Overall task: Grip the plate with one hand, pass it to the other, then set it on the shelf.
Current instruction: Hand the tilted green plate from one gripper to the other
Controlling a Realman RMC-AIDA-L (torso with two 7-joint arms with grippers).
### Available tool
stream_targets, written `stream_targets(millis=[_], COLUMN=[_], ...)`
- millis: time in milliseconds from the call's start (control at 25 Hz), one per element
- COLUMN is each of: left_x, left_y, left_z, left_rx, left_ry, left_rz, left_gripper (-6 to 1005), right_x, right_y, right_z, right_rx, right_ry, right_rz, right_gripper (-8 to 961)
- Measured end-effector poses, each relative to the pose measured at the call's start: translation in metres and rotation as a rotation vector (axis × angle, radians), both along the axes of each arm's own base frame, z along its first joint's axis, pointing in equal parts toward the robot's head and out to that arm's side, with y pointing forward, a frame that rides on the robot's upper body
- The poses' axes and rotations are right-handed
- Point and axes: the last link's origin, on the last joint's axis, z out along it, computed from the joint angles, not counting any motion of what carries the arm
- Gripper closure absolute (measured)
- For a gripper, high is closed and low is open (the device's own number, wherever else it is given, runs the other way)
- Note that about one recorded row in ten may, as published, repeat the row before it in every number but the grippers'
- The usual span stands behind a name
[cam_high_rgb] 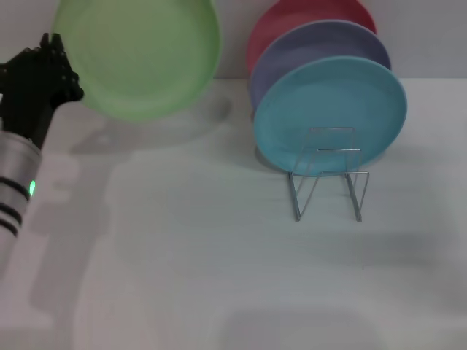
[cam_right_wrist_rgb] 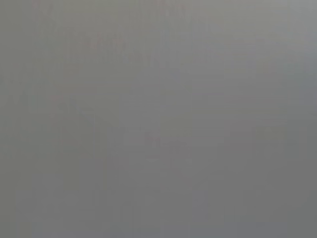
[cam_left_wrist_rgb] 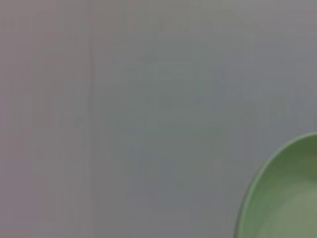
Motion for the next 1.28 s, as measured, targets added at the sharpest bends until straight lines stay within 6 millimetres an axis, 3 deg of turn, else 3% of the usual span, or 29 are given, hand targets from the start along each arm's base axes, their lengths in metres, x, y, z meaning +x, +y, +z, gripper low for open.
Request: stream_targets(millis=[160,320,680,760,880,920,1280], left_x=[0.001,-0.011,-0.032,-0.036,-0.038,-0.038,-0.04], left_y=[-0.015,-0.031,-0.054,-0.064,-0.07,-0.074,-0.079], left_z=[-0.01,-0.017,-0.014,-0.013,-0.014,-0.015,-0.017], left_rx=[0.024,0.035,0.094,0.114,0.117,0.116,0.114], left_ry=[0.006,-0.054,-0.131,-0.118,-0.107,-0.098,-0.082], left_rz=[-0.059,-0.095,-0.086,-0.098,-0.113,-0.125,-0.138], left_gripper=[964,964,967,967,967,967,967], right_x=[-0.001,-0.006,-0.013,-0.023,-0.026,-0.034,-0.066], right_y=[-0.004,-0.016,-0.038,-0.046,-0.048,-0.053,-0.063], right_z=[-0.004,-0.012,-0.029,-0.047,-0.052,-0.064,-0.101], right_rx=[-0.023,-0.068,-0.147,-0.177,-0.179,-0.179,-0.279], right_ry=[-0.016,-0.06,-0.1,-0.092,-0.093,-0.096,-0.041], right_rz=[0.02,0.086,0.186,0.209,0.21,0.207,0.258], right_gripper=[329,329,327,326,327,327,327])
